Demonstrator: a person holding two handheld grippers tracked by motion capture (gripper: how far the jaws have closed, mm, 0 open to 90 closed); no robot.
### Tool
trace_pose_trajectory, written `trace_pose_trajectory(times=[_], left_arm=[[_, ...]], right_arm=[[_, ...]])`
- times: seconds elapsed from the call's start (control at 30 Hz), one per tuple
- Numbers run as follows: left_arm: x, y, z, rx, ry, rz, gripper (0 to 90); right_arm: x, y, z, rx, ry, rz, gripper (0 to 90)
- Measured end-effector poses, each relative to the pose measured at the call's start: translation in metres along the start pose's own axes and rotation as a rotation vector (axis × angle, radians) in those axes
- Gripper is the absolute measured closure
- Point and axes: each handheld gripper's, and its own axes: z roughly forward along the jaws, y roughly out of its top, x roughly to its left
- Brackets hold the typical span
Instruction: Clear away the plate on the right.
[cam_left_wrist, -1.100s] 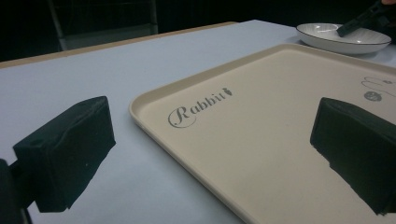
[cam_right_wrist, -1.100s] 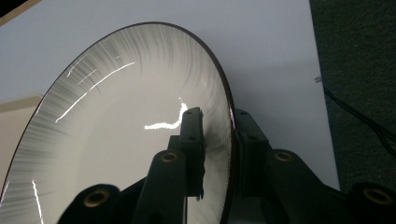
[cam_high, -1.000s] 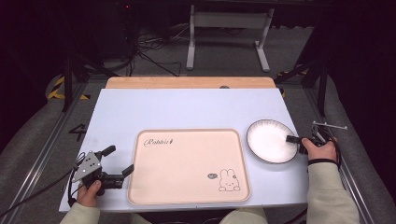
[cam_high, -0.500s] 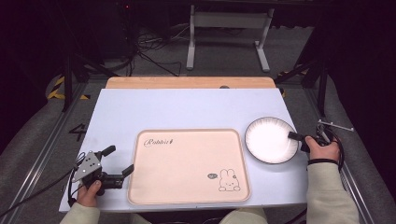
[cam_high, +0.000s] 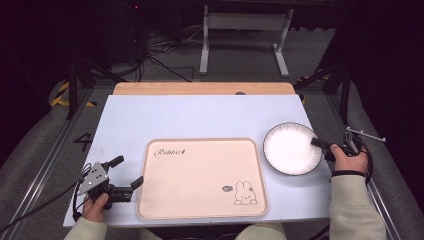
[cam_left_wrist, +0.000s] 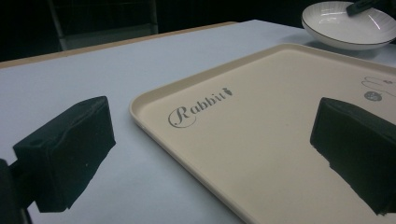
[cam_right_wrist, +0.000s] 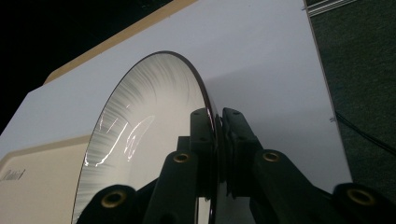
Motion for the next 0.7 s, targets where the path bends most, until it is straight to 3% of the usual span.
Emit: trace_pose_trajectory(times=[0.7], left_arm=[[0.0, 0.0, 0.0, 0.0, 0.001, -0.001, 0.3]], right_arm=[[0.016, 0.005, -0.016, -0.042, 0.023, -0.04, 84.0]])
